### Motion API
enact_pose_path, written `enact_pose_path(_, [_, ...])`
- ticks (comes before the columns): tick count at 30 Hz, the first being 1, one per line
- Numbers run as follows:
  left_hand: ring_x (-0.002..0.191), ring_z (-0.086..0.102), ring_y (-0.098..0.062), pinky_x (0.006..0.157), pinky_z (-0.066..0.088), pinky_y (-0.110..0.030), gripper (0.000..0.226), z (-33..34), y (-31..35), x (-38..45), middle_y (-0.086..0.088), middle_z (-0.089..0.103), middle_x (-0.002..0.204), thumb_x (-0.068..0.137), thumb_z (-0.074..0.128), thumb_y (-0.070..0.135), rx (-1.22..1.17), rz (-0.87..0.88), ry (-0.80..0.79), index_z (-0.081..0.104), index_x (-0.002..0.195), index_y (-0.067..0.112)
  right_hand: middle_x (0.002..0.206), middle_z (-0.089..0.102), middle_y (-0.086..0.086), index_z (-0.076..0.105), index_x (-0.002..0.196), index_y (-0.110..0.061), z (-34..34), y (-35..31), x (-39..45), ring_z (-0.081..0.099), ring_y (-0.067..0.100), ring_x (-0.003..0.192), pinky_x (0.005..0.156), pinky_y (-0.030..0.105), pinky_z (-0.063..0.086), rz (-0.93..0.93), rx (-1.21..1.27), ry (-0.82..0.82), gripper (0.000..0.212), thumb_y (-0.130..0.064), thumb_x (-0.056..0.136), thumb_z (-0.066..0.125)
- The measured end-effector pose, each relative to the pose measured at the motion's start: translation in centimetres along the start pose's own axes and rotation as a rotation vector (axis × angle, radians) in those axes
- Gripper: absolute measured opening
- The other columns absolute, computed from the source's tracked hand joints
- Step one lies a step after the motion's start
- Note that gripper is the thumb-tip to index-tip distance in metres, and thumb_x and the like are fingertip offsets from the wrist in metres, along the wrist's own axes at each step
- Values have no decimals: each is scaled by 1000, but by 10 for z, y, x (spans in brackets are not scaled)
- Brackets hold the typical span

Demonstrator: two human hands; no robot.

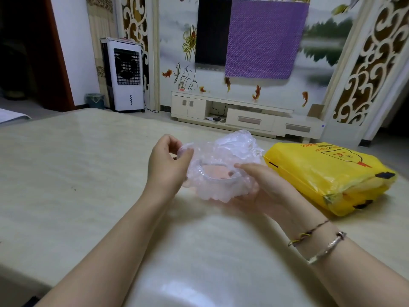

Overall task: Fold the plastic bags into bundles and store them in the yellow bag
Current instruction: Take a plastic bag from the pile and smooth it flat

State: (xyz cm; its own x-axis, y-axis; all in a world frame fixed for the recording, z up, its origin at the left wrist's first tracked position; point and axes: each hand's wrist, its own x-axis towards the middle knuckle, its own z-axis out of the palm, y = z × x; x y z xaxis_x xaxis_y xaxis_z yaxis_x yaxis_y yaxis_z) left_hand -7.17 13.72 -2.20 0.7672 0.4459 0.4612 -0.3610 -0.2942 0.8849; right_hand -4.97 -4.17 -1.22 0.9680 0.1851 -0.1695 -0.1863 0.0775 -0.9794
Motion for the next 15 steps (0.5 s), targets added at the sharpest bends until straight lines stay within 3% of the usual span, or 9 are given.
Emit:
enact_pose_path(2, [61,44,-15,49,43,-25,25,0,-5,0,5,46,75,92,58,15,130,12,-1,40,75,18,80,61,7,61,103,-10,-5,1,5,58,18,57,47,24,46,-17,25,88,14,-14,90,63])
enact_pose_path(5, [55,49,-12,42,38,-14,19,4,-6,-5,1,46,74,97,51,21,229,6,-34,39,85,12,65,49,2,56,85,-17,-13,6,13,44,17,53,50,25,34,-139,-137,217,14,-24,87,69])
enact_pose_path(7, [59,56,-19,47,42,-26,18,5,-8,-8,0,49,74,98,49,24,306,8,-60,40,90,11,58,45,-2,52,76,-18,-17,6,18,38,13,49,49,24,28,-277,-350,286,23,-28,85,71])
enact_pose_path(10, [73,55,-29,61,46,-35,21,3,-14,-8,0,49,77,98,50,28,435,-47,-108,41,90,11,55,49,-5,52,69,-17,-23,7,23,42,10,48,48,25,29,-397,-587,346,28,-29,82,73])
enact_pose_path(12, [77,56,-31,67,50,-39,24,3,-17,-9,-1,49,78,97,50,31,492,-113,-171,42,93,9,59,53,-5,53,68,-17,-27,9,24,48,11,54,49,26,31,-396,-726,361,29,-34,82,72])
enact_pose_path(15, [75,53,-23,59,40,-31,33,6,-16,-9,-2,50,80,97,50,37,513,-267,-263,44,104,5,82,61,2,55,83,-15,-29,7,21,51,15,70,54,26,35,-271,-750,325,30,-43,88,63])
